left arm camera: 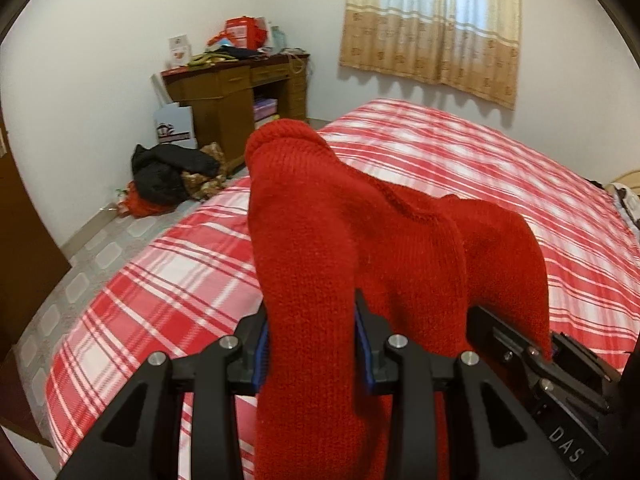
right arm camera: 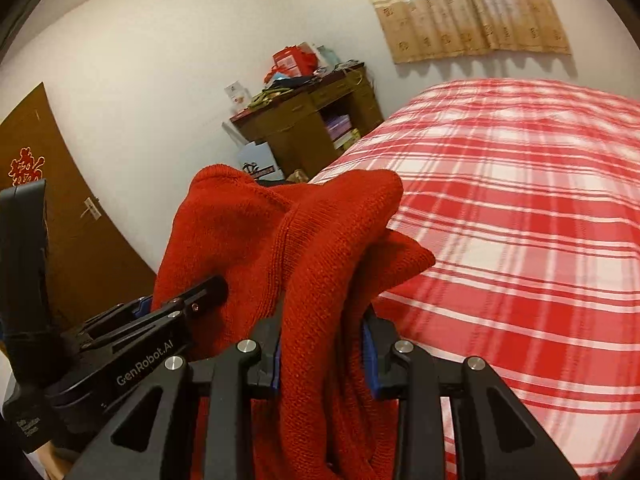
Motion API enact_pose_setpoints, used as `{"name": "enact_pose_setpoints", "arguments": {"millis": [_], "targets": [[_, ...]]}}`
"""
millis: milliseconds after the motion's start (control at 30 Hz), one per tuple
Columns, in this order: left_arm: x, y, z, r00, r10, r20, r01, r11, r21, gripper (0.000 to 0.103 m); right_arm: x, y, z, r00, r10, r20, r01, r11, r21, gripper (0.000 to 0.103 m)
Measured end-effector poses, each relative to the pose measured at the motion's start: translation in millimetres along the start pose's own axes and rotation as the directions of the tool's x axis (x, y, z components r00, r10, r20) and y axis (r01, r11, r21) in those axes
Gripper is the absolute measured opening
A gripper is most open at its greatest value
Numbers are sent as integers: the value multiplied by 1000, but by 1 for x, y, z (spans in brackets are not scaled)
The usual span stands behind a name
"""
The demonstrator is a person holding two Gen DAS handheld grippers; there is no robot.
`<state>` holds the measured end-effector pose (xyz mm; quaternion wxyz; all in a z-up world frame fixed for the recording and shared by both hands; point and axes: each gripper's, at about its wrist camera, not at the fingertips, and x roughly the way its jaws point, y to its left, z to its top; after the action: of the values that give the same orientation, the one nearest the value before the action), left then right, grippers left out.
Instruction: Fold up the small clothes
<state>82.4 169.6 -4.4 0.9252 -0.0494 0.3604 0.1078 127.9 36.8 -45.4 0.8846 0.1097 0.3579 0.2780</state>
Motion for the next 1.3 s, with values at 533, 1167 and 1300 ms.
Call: {"name": "enact_pose_setpoints", "arguments": {"millis": [533, 1167, 1300], "targets": [[88, 32, -1, 993, 104, -47, -106, 993, -43, 36, 101, -37, -2, 996, -50, -80, 48, 998, -29, 31], [60, 34, -10, 976, 212, -42, -211, 977, 18, 70, 22, -35, -3, 993, -117, 23, 118, 992, -36, 45], [33, 27, -22, 975, 221, -18, -220, 975, 34, 71, 2, -3, -21, 989, -143, 22, 145, 974, -175, 28]]}}
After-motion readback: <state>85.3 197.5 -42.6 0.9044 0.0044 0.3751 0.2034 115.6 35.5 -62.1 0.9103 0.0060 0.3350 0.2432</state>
